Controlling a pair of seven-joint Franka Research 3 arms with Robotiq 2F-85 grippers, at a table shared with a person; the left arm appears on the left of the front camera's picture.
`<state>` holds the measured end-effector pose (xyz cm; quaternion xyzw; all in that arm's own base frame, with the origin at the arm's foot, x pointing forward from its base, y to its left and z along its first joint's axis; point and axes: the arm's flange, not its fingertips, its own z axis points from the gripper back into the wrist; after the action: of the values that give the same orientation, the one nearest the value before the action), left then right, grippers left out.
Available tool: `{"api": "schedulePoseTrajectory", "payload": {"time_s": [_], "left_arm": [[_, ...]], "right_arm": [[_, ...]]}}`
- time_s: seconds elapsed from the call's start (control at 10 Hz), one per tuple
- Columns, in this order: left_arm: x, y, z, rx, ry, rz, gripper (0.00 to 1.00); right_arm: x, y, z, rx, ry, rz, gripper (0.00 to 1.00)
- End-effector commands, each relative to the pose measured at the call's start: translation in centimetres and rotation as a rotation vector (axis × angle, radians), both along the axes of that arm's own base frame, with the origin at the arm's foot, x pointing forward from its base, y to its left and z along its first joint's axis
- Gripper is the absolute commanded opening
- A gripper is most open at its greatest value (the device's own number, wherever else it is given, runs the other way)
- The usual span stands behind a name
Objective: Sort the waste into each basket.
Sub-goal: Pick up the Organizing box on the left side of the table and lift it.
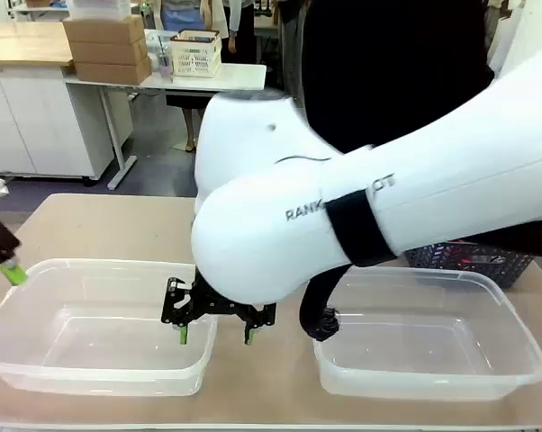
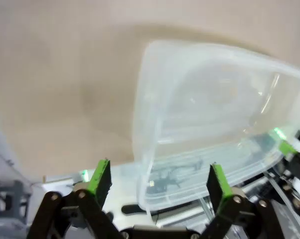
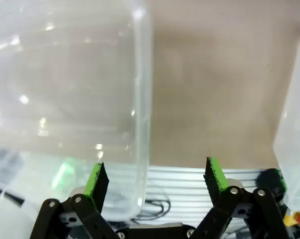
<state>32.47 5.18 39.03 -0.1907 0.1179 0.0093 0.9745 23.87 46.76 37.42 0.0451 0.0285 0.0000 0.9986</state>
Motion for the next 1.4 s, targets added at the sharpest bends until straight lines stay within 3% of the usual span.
{"api": "schedulePoseTrajectory", "payload": {"time_s": [0.0, 0.1, 0.5, 0.6, 0.9, 1.0, 1.1, 1.3], "left_arm": [[-7.2, -5.0, -9.4, 0.063, 0.118, -0.036, 1.0], [0.0, 0.0, 0.0, 0.0, 0.0, 0.0, 1.0], [0.9, -0.8, -1.1, 0.017, 0.024, 0.007, 1.0], [-0.3, -0.9, -2.0, 0.137, 0.027, 0.055, 1.0], [-4.4, -1.1, -5.4, 0.207, 0.096, 0.045, 1.0], [-4.9, -1.6, -6.3, 0.136, 0.078, 0.026, 1.0], [-5.0, -2.1, -6.9, 0.158, 0.05, 0.042, 1.0], [-5.0, -2.5, -7.0, 0.16, 0.064, 0.033, 1.0]], "right_arm": [[0.8, 2.8, 0.2, -0.077, -0.058, -0.078, 1.0], [0.0, 0.0, 0.0, 0.0, 0.0, 0.0, 1.0], [0.2, 0.5, -0.5, -0.027, -0.017, -0.023, 1.0], [0.7, 0.6, -0.8, -0.008, -0.025, -0.08, 1.0], [1.6, 1.0, -1.3, 0.013, -0.033, -0.136, 1.0], [1.9, 1.3, -1.2, 0.011, -0.024, -0.132, 1.0], [2.0, 1.5, -1.0, -0.009, -0.023, -0.131, 1.0], [2.2, 1.8, -0.8, -0.062, -0.018, -0.119, 1.0]]}}
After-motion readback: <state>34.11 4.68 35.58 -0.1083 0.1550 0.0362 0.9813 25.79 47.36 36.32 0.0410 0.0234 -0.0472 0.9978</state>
